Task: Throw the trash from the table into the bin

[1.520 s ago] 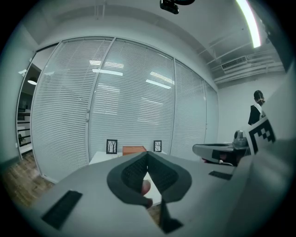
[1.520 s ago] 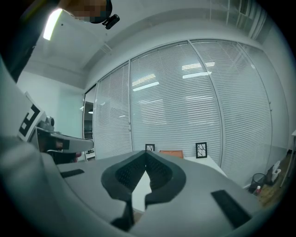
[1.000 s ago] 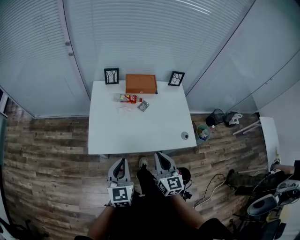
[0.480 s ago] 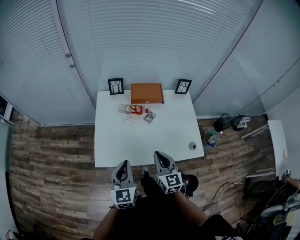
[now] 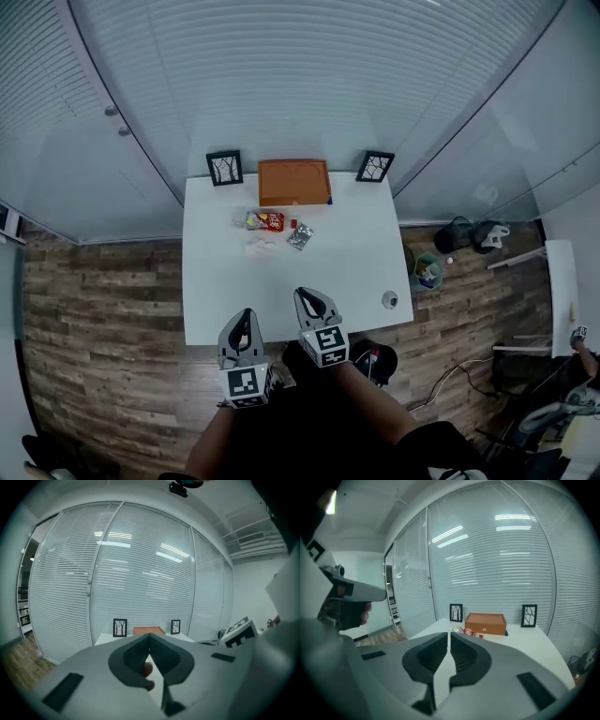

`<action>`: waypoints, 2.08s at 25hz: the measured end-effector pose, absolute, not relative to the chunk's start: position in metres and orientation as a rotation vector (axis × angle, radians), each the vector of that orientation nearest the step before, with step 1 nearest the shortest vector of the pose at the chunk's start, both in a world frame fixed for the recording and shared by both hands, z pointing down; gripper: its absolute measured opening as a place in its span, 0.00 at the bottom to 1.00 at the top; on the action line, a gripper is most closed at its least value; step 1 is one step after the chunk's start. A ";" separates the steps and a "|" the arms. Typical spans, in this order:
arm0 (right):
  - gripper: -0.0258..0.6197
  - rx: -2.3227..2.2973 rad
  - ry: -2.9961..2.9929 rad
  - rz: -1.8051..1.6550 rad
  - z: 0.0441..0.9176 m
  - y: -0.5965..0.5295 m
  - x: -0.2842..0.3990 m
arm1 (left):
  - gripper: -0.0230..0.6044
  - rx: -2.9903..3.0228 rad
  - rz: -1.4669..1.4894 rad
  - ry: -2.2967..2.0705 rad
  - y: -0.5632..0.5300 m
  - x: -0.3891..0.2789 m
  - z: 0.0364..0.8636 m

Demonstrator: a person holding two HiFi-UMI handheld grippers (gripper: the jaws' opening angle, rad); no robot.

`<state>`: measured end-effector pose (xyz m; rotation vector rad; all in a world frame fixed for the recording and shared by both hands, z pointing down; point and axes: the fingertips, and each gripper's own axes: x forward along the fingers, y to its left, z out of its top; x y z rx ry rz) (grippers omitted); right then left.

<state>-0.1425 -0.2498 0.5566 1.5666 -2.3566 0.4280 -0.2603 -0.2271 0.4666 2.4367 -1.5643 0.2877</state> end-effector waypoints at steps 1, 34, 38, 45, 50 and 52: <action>0.05 1.536 -2.342 0.455 0.568 -0.260 -0.143 | 0.03 2.421 0.301 -1.572 -0.235 -0.259 0.468; 0.27 0.871 -2.047 0.504 0.758 -0.409 -0.218 | 0.03 2.234 0.428 -1.645 -0.305 -0.260 0.519; 0.12 0.848 -2.025 0.446 0.759 -0.399 -0.228 | 0.03 2.233 0.410 -1.658 -0.299 -0.267 0.514; 0.08 0.983 -2.116 0.430 0.718 -0.376 -0.216 | 0.03 2.224 0.373 -1.689 -0.279 -0.285 0.510; 0.07 1.190 -2.323 0.390 0.634 -0.336 -0.208 | 0.03 2.228 0.317 -1.729 -0.260 -0.297 0.503; 0.07 1.274 -2.383 0.370 0.602 -0.314 -0.202 | 0.03 2.244 0.300 -1.736 -0.251 -0.299 0.497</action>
